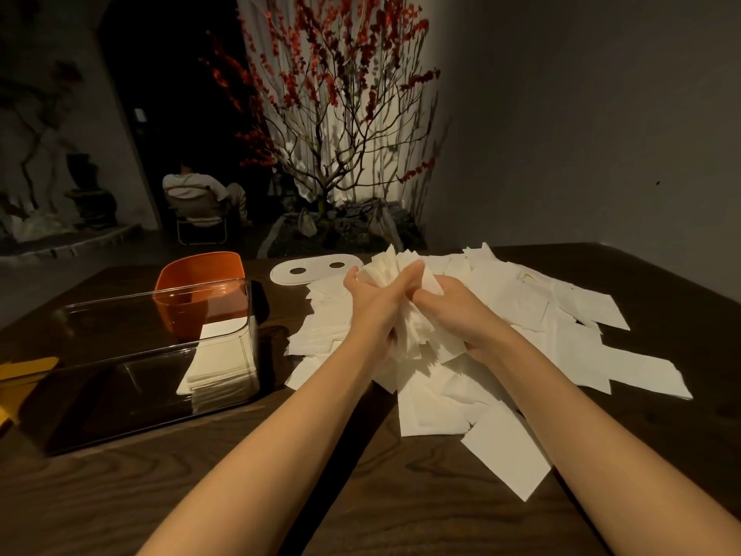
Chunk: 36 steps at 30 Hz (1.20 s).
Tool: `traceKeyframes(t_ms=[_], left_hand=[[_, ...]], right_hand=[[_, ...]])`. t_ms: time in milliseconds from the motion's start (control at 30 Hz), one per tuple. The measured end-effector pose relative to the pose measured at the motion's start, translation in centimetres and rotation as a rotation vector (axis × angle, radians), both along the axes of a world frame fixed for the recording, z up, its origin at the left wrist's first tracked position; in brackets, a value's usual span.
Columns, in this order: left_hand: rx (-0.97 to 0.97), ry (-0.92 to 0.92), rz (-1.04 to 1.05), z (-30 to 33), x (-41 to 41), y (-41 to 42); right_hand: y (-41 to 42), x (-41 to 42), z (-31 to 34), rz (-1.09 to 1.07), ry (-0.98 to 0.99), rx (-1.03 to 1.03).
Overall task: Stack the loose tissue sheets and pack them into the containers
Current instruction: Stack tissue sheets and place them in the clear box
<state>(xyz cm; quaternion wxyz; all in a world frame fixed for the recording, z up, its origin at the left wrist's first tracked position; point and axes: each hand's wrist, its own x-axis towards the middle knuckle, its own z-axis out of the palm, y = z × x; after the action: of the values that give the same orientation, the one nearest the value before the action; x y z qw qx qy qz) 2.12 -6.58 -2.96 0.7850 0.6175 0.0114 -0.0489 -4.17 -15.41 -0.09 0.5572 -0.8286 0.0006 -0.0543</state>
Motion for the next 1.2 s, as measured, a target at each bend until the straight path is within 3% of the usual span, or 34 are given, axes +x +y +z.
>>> traceKeyframes(t_ms=[200,400,600,667,800,933,1033,1200], left_hand=[[-0.205,0.015,0.010,-0.3,0.2,0.7],[-0.548,0.169,-0.133,0.4,-1.0,1.7],[-0.619,0.227,-0.145,-0.1,0.0,2.5],[-0.582,0.253,-0.160,0.1,-0.1,2.6],[-0.528,0.276,-0.142,0.8,-0.3,2.4],[-0.504,0.286,-0.240,0.8,-0.8,1.7],[-0.558,0.273,-0.372,0.8,-1.3,1.5],[-0.594,0.298,-0.387,0.5,-0.4,2.3]], right_hand=[[-0.3,-0.1,0.1,-0.033,0.062,0.142],[-1.5,-0.5,0.7,-0.095,0.177,0.630],[-1.8,0.8,0.0,-0.188,0.173,0.850],[-1.9,1.5,-0.4,-0.254,0.112,0.792],[-2.0,3.1,-1.5,-0.439,-0.145,0.373],[-1.2,2.8,-2.4,-0.144,-0.509,0.086],[-0.9,2.4,-3.2,0.074,-0.462,-0.118],[-1.0,2.3,-3.1,0.192,-0.362,-0.173]])
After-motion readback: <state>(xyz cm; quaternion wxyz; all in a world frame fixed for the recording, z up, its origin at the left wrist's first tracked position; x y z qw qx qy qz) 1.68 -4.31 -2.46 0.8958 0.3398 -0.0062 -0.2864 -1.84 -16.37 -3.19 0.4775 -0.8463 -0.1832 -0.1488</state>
